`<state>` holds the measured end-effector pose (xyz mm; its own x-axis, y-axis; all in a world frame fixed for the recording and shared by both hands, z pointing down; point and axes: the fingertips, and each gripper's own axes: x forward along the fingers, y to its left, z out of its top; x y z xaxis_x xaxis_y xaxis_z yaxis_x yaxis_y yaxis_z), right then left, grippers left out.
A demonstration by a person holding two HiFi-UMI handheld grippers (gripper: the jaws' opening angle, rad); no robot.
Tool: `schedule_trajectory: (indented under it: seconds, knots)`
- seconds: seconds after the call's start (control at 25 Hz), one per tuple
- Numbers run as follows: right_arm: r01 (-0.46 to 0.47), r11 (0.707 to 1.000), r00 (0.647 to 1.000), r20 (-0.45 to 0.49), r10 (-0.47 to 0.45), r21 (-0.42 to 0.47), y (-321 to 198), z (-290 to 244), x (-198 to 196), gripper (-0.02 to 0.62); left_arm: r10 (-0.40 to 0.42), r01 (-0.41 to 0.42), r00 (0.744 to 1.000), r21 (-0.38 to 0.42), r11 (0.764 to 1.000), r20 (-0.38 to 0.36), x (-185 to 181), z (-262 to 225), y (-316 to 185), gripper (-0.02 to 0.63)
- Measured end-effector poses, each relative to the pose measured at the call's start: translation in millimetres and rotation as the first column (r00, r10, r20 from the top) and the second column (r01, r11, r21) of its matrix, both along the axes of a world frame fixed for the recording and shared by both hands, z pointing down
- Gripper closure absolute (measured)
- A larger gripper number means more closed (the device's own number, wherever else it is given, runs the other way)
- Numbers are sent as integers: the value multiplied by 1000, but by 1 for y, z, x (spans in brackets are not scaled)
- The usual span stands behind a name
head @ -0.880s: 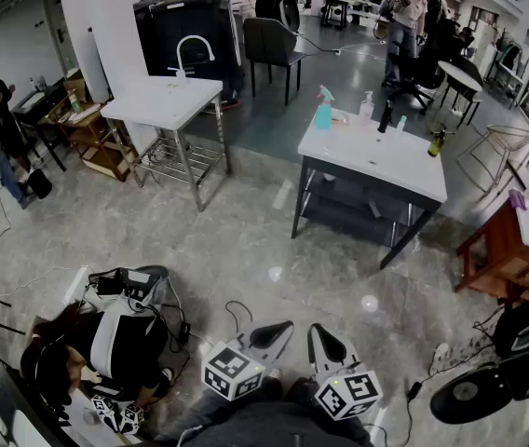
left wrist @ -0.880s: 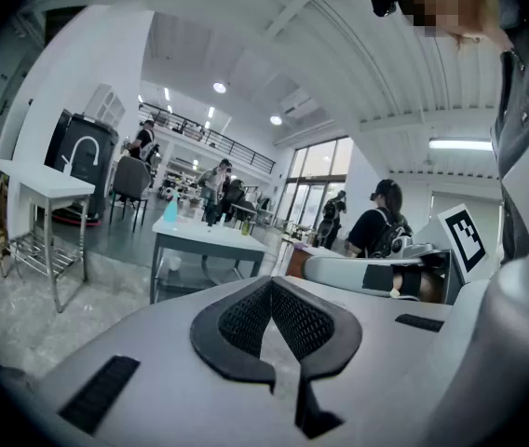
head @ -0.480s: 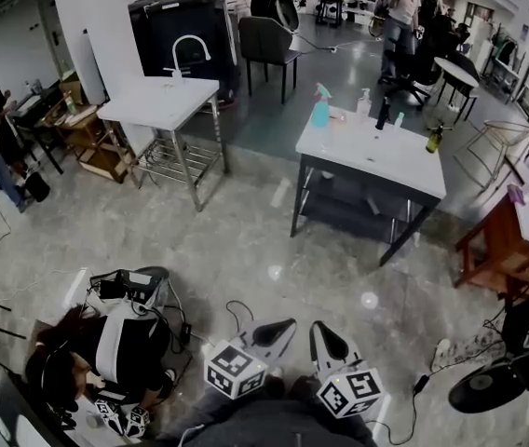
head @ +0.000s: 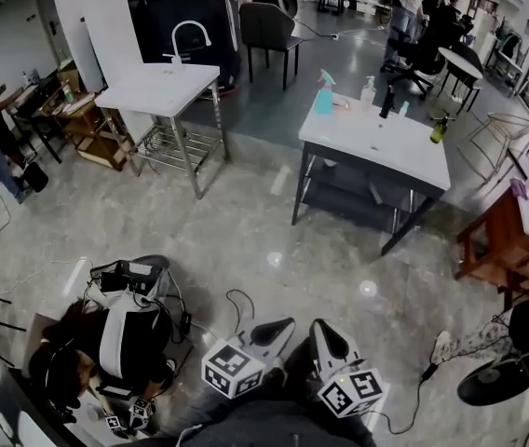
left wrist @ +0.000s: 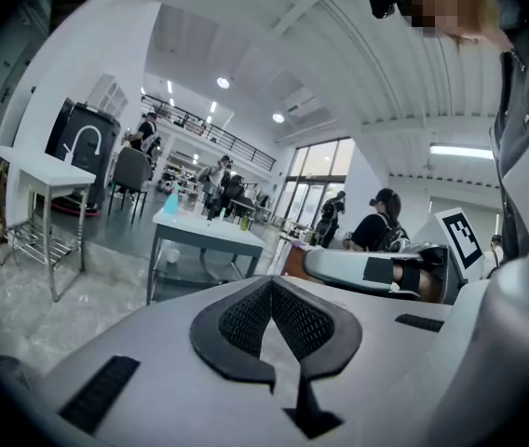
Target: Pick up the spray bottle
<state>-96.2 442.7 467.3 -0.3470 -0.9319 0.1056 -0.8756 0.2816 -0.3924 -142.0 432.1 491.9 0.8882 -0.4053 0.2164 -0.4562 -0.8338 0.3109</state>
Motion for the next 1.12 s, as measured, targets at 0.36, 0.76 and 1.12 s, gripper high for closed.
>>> schedule_trajectory:
  seconds: [0.36,0.76,1.12]
  knots:
    - [23,1000,1000,8,-23,1,-43,0,16,584,-41,41,999,-10,999,-14,10,-1,-41,603]
    - [45,999,999,18,-45,-20,-101,0,67,583,-75,73,996,-33,997,-43,57,-7,-101,603]
    - [62,998,998,-5,-62,9,-174,-2,116,583,-103,103,993,-2,995,-61,98,-14,-164,603]
